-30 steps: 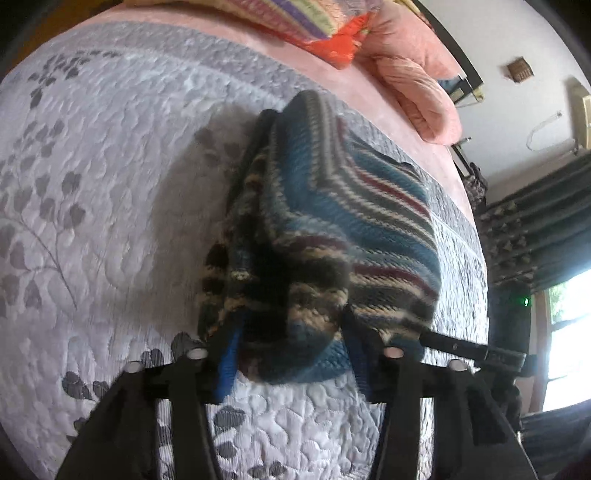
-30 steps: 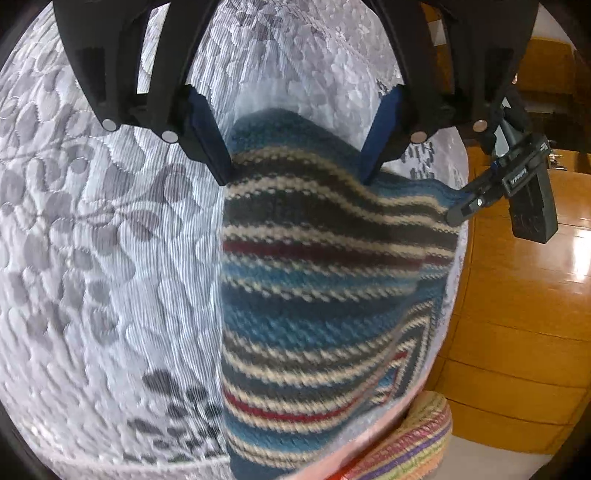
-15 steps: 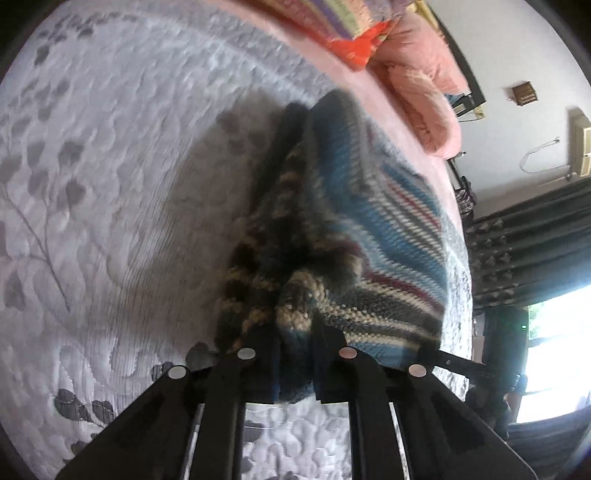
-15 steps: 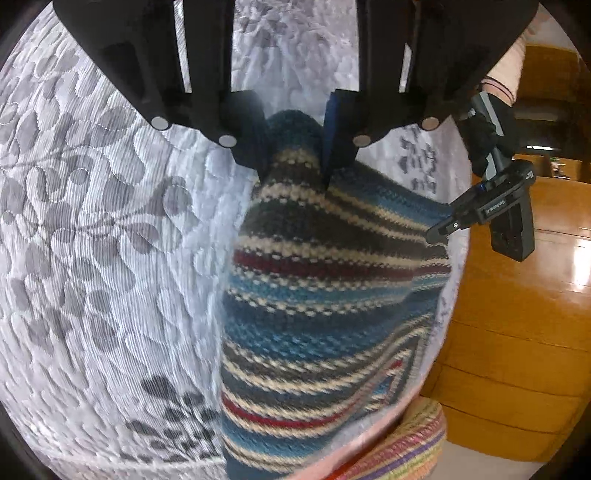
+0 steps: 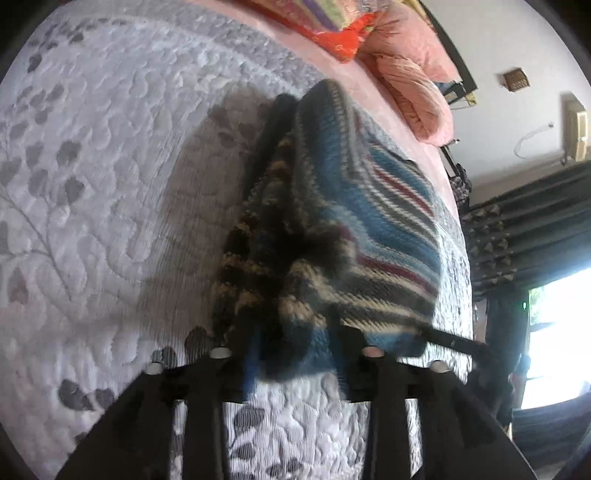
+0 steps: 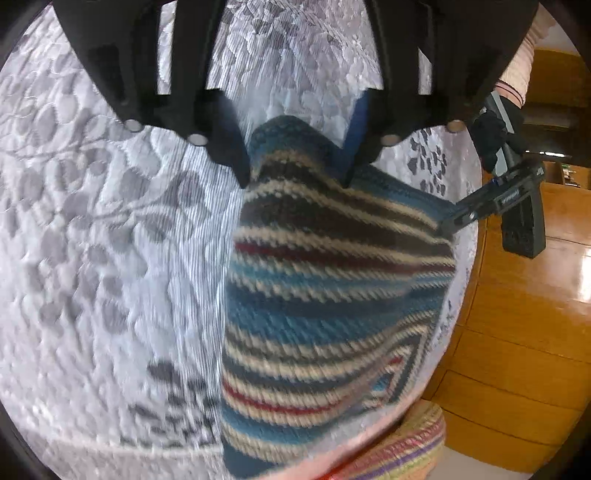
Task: Fold small clothes
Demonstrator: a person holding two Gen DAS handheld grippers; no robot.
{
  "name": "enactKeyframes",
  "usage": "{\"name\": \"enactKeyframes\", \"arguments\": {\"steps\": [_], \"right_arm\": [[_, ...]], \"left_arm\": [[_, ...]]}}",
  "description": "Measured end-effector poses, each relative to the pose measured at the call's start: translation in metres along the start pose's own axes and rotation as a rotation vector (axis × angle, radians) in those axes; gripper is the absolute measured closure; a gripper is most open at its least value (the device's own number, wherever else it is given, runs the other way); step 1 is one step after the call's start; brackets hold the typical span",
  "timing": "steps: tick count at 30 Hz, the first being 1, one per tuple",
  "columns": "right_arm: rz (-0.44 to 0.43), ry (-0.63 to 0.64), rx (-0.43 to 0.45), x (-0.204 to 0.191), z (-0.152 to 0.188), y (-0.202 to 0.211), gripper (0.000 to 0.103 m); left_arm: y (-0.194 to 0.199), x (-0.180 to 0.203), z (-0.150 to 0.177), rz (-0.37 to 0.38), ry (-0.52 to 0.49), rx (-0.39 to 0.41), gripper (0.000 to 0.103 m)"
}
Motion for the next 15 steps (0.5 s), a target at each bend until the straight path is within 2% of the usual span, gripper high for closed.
{"name": "enactKeyframes", "arguments": {"steps": [1,3,7,12,15], "right_arm": [[-0.007,-0.002,0.014,0.0,-0.004,0.006,0.046],[-0.021,-0.009,0.026,0.001,-0.011,0.012,0.046],[-0.007,-0.018,0.035,0.004,-0.027,0.01,0.044],[0.028,-0.022,0.02,0.004,-0.04,-0.007,0.044],[0.022,-0.026,0.013,0.001,-0.038,-0.016,0.044]], "left_arm": [[0.005,0.003,-0.001,-0.013,-0.017,0.007,0.051],[0.016,0.01,-0.009,-0.013,-0.04,0.03,0.05],[0.022,0.015,-0.044,0.012,-0.02,0.089,0.046],[-0.005,0.014,-0.095,0.032,0.027,0.113,0.046],[-0.027,0.012,-0.116,0.033,0.039,0.096,0.046]]}}
Point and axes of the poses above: each gripper's, at about its wrist camera, not at the fingertips, and y roughly against the way its jaws point, x to its right, z to its underside, the point moved 6 cm from there along -y, roughly the way its jaws point, and after that the axes turned 14 degrees about z, right-handed, at the moved point
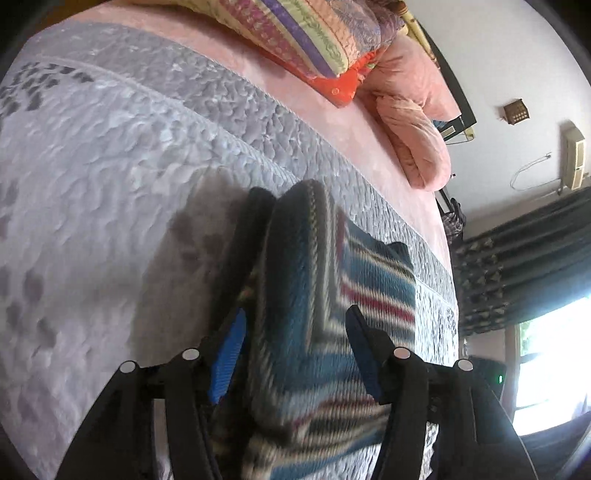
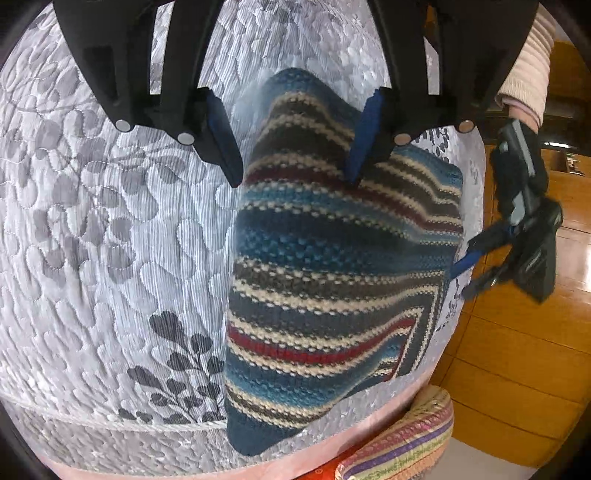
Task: Fold small clothes
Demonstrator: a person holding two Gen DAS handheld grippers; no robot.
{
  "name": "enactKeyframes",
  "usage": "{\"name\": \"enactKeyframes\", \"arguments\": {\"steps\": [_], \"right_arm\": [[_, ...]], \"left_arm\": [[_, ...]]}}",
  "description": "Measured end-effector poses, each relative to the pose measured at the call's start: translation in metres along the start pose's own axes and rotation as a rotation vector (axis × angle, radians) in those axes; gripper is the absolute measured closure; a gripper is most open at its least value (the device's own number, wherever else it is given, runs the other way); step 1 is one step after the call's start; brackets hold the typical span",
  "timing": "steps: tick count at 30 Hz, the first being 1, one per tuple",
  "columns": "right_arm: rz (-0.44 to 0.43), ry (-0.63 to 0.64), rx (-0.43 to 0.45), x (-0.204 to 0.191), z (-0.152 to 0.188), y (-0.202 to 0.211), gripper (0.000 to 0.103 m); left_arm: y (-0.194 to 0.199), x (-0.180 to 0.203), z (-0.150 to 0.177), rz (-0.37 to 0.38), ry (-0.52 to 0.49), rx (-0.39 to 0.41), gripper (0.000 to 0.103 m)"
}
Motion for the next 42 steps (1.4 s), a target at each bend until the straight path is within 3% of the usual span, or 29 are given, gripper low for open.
{"name": "enactKeyframes", "arguments": {"steps": [5,6,8,11,15,19,25,30,33,35,40,42], "right_arm": [[-0.008,0.004,0.003,-0.002,-0.001,-0.007,0.044],[-0.008,0.004,0.002,-0.002,-0.002,-0.008,0.044],[-0.008,0.005,0.004,-0.002,-0.001,-0.007,0.044],[-0.004,0.01,0.01,-0.004,-0.001,-0.008,0.044],[-0.01,0.011,0.011,-0.003,0.002,-0.01,0.044],[-0.013,0.008,0.007,-0.004,0.003,-0.014,0.044],[-0.013,0.003,0.003,-0.003,0.003,-0.017,0.04],[-0.019,-0.003,-0.002,0.002,0.003,-0.016,0.04],[-0.022,-0.004,0.006,0.002,0.001,-0.006,0.04],[-0.037,-0.004,0.019,0.003,-0.001,0.002,0.04],[-0.088,-0.033,0.036,0.01,-0.01,0.014,0.036],[-0.09,-0.044,0.035,0.013,-0.015,0.013,0.035]], "left_arm": [[-0.027,-0.017,-0.014,-0.047,0.044,-0.016,0.05],[-0.03,-0.019,-0.016,-0.042,0.061,-0.008,0.055],[-0.032,-0.016,-0.019,-0.034,0.064,0.011,0.075],[-0.02,0.006,-0.018,-0.034,-0.039,0.074,0.097],[-0.007,0.022,-0.015,-0.077,-0.174,0.137,0.097],[-0.017,-0.012,-0.015,-0.103,-0.075,0.071,0.097],[-0.029,-0.034,-0.01,-0.11,-0.018,0.015,0.09],[-0.018,-0.033,-0.008,-0.101,0.019,-0.002,0.082],[-0.003,-0.024,-0.003,-0.095,0.005,-0.006,0.072],[0.005,-0.019,0.001,-0.06,0.017,-0.017,0.046],[0.015,-0.012,0.011,0.008,0.005,-0.055,0.027],[0.007,-0.014,0.014,-0.025,-0.01,-0.098,0.026]]}}
Point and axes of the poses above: each gripper's, at about its wrist camera, not at the fingertips, and y roughly against the way its jaws point, x to its right, z to its underside, the point moved 6 cm from there along -y, roughly the way its jaws point, and after that the axes turned 14 degrees about z, right-handed, at the moved point
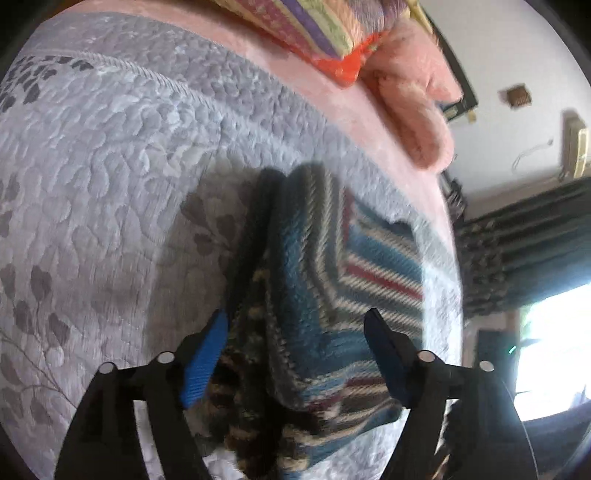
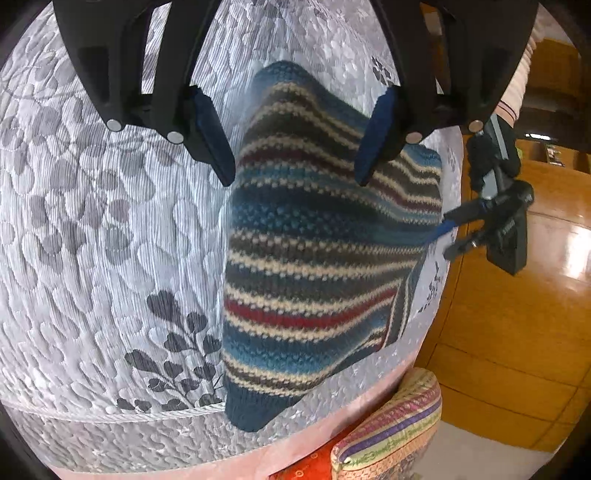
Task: Fold small clothes
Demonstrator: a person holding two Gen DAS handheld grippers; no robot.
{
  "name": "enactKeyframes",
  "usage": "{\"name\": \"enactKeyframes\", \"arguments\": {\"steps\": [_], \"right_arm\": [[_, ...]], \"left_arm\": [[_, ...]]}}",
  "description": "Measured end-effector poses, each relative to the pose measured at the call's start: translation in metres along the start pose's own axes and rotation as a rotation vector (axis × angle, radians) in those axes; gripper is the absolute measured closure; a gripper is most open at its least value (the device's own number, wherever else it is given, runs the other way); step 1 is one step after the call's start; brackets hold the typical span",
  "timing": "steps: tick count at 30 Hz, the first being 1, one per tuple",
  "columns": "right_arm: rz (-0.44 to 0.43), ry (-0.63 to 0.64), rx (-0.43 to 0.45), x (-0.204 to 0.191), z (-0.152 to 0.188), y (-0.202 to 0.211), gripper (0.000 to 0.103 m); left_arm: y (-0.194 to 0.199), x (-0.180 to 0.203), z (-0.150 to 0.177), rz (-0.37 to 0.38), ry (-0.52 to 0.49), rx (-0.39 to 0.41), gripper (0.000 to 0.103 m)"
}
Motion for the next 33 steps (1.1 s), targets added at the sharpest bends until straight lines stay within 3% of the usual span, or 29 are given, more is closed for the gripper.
{"name": "enactKeyframes", "arguments": {"steps": [3,14,19,23,25,28,31,33], "right_arm": [[-0.012,-0.006,-0.014,0.0,-0.006,-0.006,0.035],[-0.081,-0.014,-0.035,-0.004,-0.021,-0.029,0.024],[-0.122,-0.039,-0.043,-0.011,-0.033,-0.047,0.014],[-0.15,-0.061,-0.055,-0.017,-0.04,-0.062,0.013],[-0.156,-0.075,-0.049,-0.018,-0.041,-0.064,0.018],[-0.144,-0.056,-0.029,-0.02,-0.039,-0.054,0.034],[-0.175,-0.061,-0.019,-0.019,-0.037,-0.04,0.042],[-0.178,-0.045,-0.004,-0.021,-0.033,-0.027,0.043]], "left_arm": [[-0.017,-0.01,0.002,-0.022,-0.002,-0.053,0.026],[-0.062,-0.011,-0.002,0.103,-0.085,-0.171,0.025],[-0.08,-0.011,-0.005,0.136,-0.105,-0.224,0.023],[-0.09,-0.008,-0.009,0.136,-0.094,-0.234,0.021],[-0.093,-0.002,-0.006,0.111,-0.12,-0.232,0.021],[-0.093,0.006,0.003,0.094,-0.166,-0.233,0.033],[-0.088,0.008,0.011,0.142,-0.137,-0.208,0.049],[-0.086,0.008,0.016,0.188,-0.108,-0.179,0.054]]}}
Point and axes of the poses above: each gripper's, at about its wrist camera, not at the fingertips, and y roughly against the way its jaws point, x to its right, z to its underside, the point moved 6 cm from there along -y, roughly the way its jaws point, and after that the axes turned 14 degrees about z, right-handed, at the moved point
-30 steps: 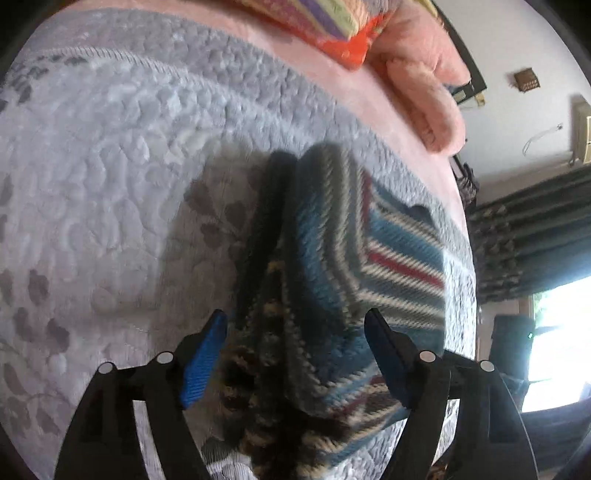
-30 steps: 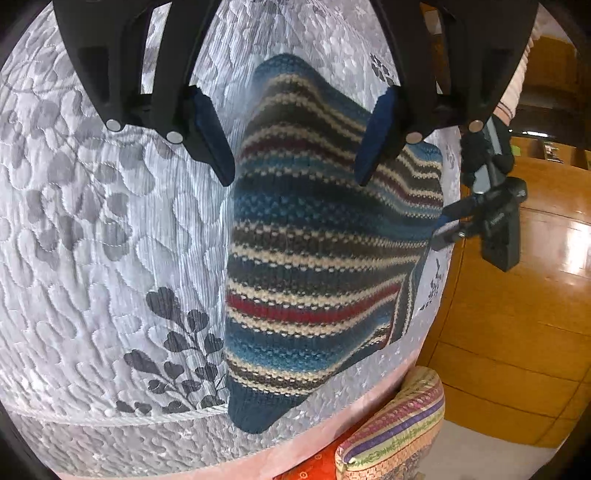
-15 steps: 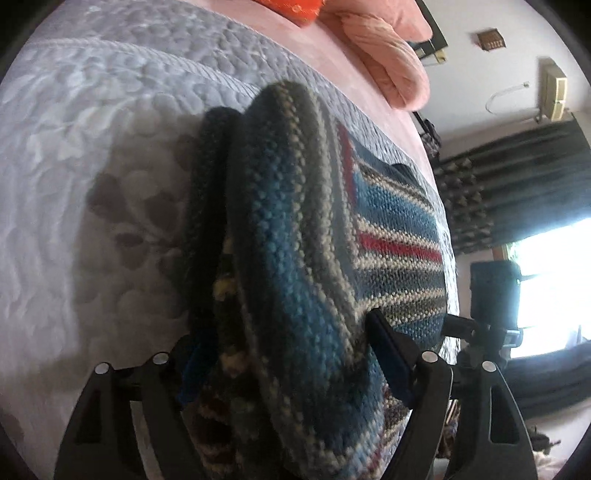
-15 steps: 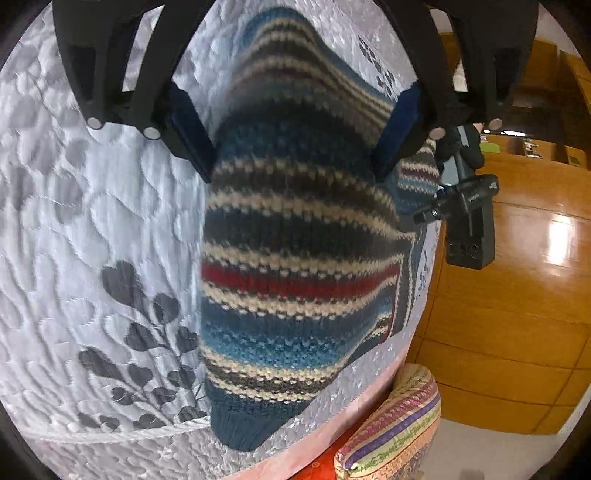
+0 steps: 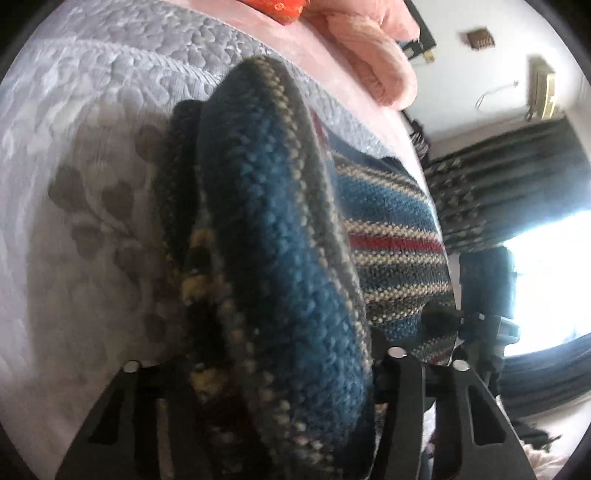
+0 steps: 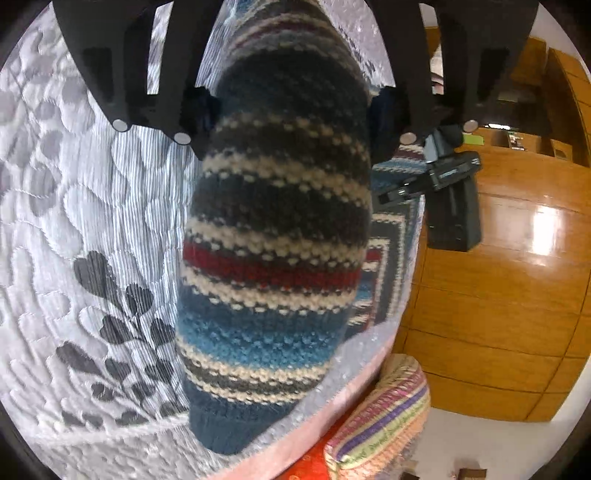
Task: Fold small clothes
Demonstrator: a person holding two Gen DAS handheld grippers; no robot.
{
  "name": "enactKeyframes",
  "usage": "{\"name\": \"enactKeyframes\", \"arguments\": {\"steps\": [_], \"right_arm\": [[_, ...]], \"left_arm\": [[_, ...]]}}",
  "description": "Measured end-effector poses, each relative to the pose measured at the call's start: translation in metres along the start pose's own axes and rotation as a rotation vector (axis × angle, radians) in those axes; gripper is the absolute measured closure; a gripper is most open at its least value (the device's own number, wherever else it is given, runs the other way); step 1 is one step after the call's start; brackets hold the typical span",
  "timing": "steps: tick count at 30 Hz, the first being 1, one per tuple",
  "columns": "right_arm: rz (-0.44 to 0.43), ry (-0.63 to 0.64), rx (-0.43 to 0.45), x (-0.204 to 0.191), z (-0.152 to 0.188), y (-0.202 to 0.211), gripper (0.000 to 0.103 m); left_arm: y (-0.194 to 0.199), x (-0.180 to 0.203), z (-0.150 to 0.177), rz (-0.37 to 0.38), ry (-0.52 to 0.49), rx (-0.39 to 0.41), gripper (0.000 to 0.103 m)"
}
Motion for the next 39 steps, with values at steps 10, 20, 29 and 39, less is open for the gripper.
{"name": "enactKeyframes", "arguments": {"steps": [10,20,29,39], "right_arm": [[-0.004,0.092,0.072,0.009,0.045,0.094,0.045],[0.021,0.105,0.089,0.061,0.114,0.158,0.045],[0.075,0.008,0.014,0.118,0.157,0.12,0.045],[0.099,-0.04,0.049,0.141,0.183,0.11,0.031]], "left_arm": [[-0.013,0.076,0.047,0.115,-0.081,0.028,0.06],[-0.061,0.135,0.117,0.15,-0.095,0.045,0.061],[-0.112,0.122,0.142,0.088,-0.017,0.006,0.061],[-0.122,0.124,0.152,0.025,-0.068,-0.031,0.057]]}}
Point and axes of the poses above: each gripper's, at about its wrist camera, not at the fingertips, and y roughly against the way its jaws point, x to its right, z to its underside, the point moved 6 cm from there along -y, roughly the way its jaws point, and after that the axes turned 14 degrees about z, right-handed, at the moved point
